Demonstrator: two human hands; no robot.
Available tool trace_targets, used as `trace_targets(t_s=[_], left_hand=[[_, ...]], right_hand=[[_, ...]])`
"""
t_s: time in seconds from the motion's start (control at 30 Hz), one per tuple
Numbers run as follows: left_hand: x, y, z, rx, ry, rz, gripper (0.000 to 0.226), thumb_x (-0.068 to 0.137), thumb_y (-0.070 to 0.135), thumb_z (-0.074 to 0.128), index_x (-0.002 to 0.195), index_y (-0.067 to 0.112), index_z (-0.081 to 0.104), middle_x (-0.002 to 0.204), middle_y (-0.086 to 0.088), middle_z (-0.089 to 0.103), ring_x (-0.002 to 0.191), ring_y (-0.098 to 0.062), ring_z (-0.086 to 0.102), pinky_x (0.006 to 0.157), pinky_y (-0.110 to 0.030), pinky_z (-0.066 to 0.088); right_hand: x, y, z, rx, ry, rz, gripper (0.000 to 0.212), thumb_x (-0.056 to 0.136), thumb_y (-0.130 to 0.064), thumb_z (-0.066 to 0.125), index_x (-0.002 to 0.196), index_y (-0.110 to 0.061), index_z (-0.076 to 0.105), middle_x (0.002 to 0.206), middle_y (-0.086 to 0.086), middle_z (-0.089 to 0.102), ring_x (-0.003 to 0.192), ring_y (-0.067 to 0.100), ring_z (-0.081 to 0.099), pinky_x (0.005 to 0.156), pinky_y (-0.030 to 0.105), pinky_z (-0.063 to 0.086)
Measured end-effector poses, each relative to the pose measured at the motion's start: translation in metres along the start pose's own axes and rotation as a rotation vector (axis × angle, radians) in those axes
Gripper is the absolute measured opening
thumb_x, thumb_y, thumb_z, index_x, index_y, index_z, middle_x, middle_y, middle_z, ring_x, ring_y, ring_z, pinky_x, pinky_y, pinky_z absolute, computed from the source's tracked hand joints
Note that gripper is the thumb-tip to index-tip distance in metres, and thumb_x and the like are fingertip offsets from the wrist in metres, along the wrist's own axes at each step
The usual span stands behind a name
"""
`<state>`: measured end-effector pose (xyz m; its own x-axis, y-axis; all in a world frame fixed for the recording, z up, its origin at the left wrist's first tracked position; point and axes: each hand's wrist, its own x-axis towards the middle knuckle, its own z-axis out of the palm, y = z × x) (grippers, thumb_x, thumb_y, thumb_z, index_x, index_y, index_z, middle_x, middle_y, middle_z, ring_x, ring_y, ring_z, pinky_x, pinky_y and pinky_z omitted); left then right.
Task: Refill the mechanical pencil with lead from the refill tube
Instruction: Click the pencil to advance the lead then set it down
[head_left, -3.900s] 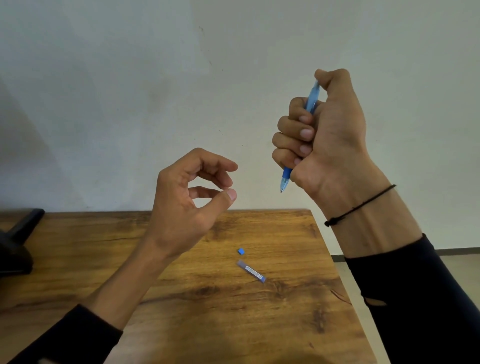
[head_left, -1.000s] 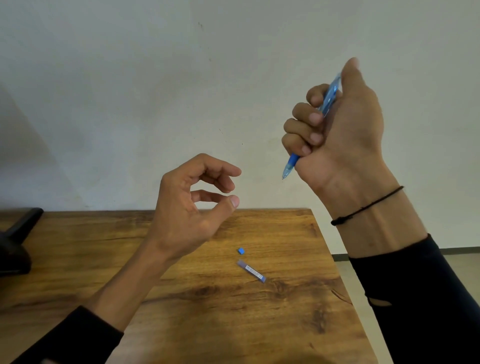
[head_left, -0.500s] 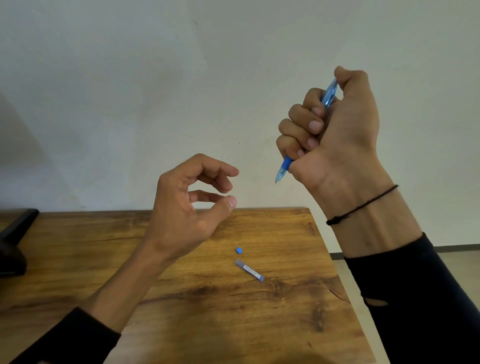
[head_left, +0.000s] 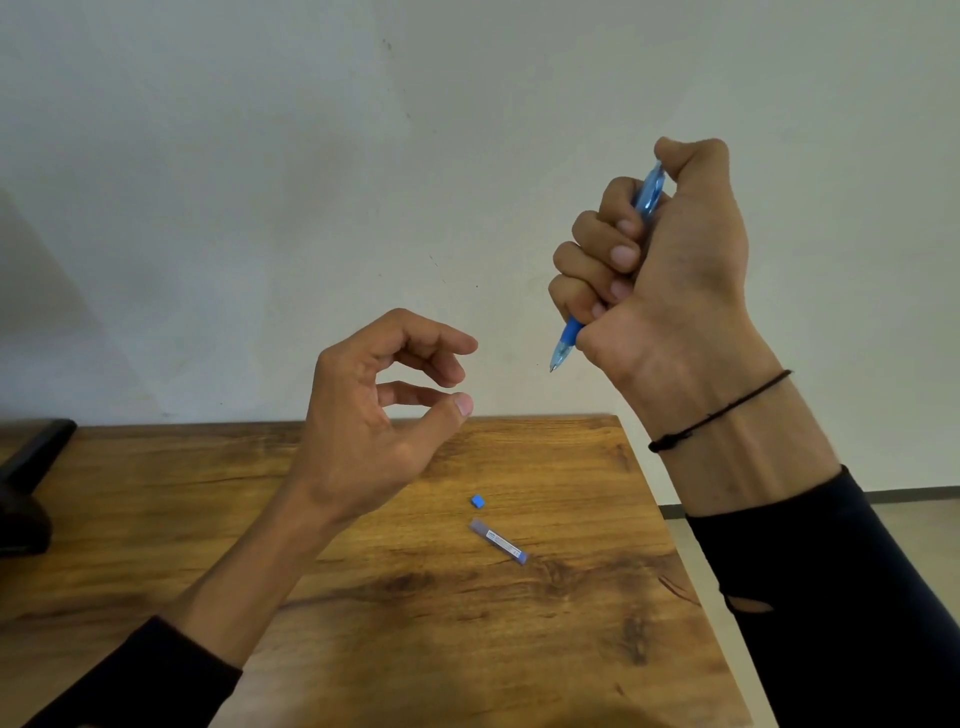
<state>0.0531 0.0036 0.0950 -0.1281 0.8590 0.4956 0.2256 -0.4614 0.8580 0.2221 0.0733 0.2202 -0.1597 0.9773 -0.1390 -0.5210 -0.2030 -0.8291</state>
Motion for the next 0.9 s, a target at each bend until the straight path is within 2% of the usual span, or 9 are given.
trace_targets(t_s=[0.37, 0.9], left_hand=[[-0.0009, -0.0006, 0.0004, -0.011, -0.001, 0.004, 0.036, 0.079, 0.004, 0.081, 0.105, 0.028, 0.075, 0.093, 0.001, 0.073, 0.091, -0.017, 0.071, 0.075, -0.023, 0.062], [-0.0004, -0.0001, -0.0008, -0.001, 0.005, 0.004, 0.035, 0.079, 0.004, 0.081, 0.107, 0.026, 0.076, 0.093, 0.002, 0.073, 0.091, -0.019, 0.072, 0.075, -0.023, 0.062]], right_hand=[[-0.0030, -0.0004, 0.0024, -0.079, -0.056, 0.001, 0.056, 0.102, -0.048, 0.040, 0.057, -0.018, 0.027, 0.050, -0.002, 0.020, 0.045, 0.015, 0.010, 0.044, 0.026, 0.012], [-0.0039, 0.0010, 0.0047, -0.188, -0.049, -0.058, 0.056, 0.104, -0.047, 0.039, 0.057, -0.019, 0.026, 0.049, -0.002, 0.020, 0.042, 0.015, 0.012, 0.041, 0.024, 0.016]])
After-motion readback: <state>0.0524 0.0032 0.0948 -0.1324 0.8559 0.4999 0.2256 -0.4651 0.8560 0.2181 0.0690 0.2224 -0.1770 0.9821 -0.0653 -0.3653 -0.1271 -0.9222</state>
